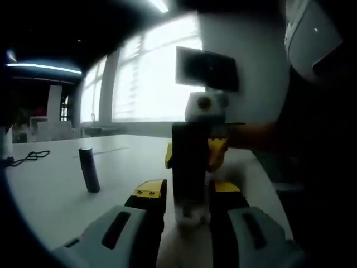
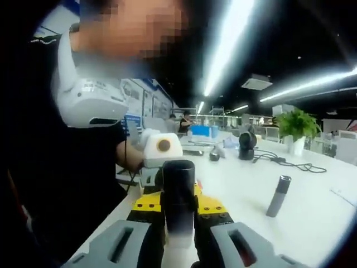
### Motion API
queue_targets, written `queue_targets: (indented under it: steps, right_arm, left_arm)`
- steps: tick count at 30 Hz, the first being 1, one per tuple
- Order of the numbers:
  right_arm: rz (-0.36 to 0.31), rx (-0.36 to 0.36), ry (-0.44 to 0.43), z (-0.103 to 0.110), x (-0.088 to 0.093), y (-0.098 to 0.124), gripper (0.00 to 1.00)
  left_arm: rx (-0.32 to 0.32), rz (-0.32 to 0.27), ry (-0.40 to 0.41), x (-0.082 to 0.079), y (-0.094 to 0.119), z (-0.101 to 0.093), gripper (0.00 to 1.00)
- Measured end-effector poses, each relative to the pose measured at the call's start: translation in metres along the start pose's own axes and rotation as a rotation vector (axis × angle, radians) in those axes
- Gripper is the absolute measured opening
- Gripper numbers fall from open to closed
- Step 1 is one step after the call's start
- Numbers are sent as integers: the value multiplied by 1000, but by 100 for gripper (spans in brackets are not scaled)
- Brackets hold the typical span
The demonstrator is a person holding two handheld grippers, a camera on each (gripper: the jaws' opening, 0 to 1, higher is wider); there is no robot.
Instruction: Pick up cosmetic bottle twist off cap place on table pick up cap screw tight cap place on table
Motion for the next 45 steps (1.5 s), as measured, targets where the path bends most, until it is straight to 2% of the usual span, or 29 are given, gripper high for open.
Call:
queue_targets:
  steps: [8,12,15,19,24,31,34,38,39,42,45]
  right_arm:
    - [-4,154,8,-13,-6,8,14]
    - [32,233,37,-21,-1,9,14]
    - [25,299,33,-30,-1,12,14]
    - [-4,414,14,-46,-4,21,14]
    - [-26,554,41,-67,-8,33,14]
    - [-23,730,45,-93,-5,49,14]
    - [-38,835,45,-106,-5,59,14]
    - [-69,987,2,-123,-3,75,14]
    - [-72,1017,33,-126,-5,78,14]
    - [-92,1100,21,-133,-5,85,14]
    - [-66,1160,34,-140,-3,92,14]
  left_arm:
    - [-53,-15,-25,-2,0,9,19]
    - [-70,-9,-55,-2,1,11,19]
    - [-96,-10,-73,-2,1,16,18]
    - [-125,-15,-75,-3,2,20,18]
    - [-131,-13,-77,-3,2,21,16]
    - [-136,-10,-67,-2,3,22,15]
    - [-141,-14,-64,-3,3,23,15]
    - [-164,-18,-68,-3,4,27,14]
    - [-166,-21,-64,-4,5,28,14]
    - [-170,-24,-63,-5,6,29,14]
    - [-173,-27,-60,-5,6,29,14]
Point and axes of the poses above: the point that each gripper's makers call its tool centre point, and the gripper's own axes: y roughly backward along the fingers, z roughly to its left, x roughly out of its underside, the point moved 2 cm from there along y, roughly backward along the fingers, and after that the axes turned 12 degrees about -z, right-handed, at the moved point
